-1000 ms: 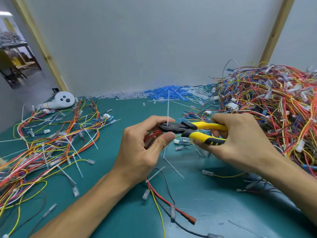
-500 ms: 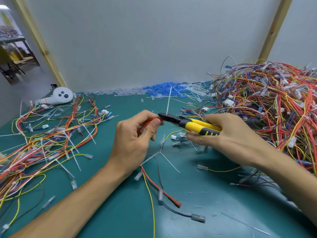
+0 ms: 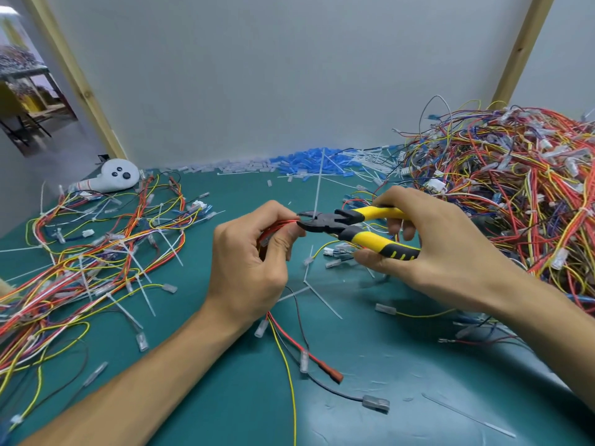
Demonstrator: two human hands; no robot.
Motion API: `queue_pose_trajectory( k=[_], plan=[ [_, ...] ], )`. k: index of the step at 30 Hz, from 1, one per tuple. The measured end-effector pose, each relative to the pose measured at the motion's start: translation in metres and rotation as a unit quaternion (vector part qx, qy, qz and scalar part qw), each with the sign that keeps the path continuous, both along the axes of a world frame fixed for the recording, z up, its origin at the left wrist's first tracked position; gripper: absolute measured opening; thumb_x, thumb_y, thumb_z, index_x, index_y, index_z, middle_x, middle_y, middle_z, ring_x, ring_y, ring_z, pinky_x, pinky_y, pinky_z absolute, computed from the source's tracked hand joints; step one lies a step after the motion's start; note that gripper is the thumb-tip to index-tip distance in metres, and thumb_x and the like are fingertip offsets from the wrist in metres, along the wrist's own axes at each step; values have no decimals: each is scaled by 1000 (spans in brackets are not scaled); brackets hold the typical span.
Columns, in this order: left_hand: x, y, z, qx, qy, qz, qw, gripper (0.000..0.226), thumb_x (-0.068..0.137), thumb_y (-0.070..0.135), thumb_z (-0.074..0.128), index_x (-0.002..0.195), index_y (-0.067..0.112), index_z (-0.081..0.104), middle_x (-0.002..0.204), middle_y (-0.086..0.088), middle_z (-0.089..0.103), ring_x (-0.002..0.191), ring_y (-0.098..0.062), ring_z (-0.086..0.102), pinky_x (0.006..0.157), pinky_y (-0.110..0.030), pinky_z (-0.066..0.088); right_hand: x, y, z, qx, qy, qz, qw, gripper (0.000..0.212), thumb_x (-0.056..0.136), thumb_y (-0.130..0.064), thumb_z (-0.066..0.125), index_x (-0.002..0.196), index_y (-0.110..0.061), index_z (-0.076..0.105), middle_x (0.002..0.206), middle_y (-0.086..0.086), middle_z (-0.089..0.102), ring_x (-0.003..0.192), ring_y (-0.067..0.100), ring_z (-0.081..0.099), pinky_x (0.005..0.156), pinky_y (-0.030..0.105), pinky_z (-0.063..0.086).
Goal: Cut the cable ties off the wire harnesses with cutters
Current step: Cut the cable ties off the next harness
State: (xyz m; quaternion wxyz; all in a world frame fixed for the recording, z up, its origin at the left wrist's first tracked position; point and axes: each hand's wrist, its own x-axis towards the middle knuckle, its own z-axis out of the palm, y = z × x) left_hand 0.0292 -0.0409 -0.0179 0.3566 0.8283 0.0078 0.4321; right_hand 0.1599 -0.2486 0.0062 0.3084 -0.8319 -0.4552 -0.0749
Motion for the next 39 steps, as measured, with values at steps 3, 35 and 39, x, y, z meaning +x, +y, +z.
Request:
queue_pose_trajectory(
  k=[3, 35, 39],
  plan=[
    [-2, 0, 1, 8, -3, -13, 1000, 14, 93, 8, 64, 79, 11, 68, 56, -2, 51, 51, -21, 45, 49, -30, 33, 0, -3, 2, 0, -11, 12, 1000, 48, 78, -72, 70, 110, -41, 53, 87, -17, 53, 80, -2, 51, 68, 30, 38],
    [2, 0, -2, -132, 6, -106, 986, 21, 101, 43, 60, 89, 26, 64, 61, -3, 55, 40, -11, 35, 46, -17, 27, 17, -7, 20, -125, 506, 191, 832, 84, 64, -77, 79, 90, 3, 78, 50, 22, 60, 29, 22, 51, 36, 18, 40],
    [0, -2, 0, -117, -10, -91, 989, 22, 101, 41, 60, 87, 24, 63, 59, -2, 54, 42, -12, 35, 48, -20, 27, 19, -7, 16, -127, 484, 214, 839, 76, 77, -75, 74, 98, -2, 76, 65, 26, 68, 42, 27, 62, 42, 20, 43]
  ],
)
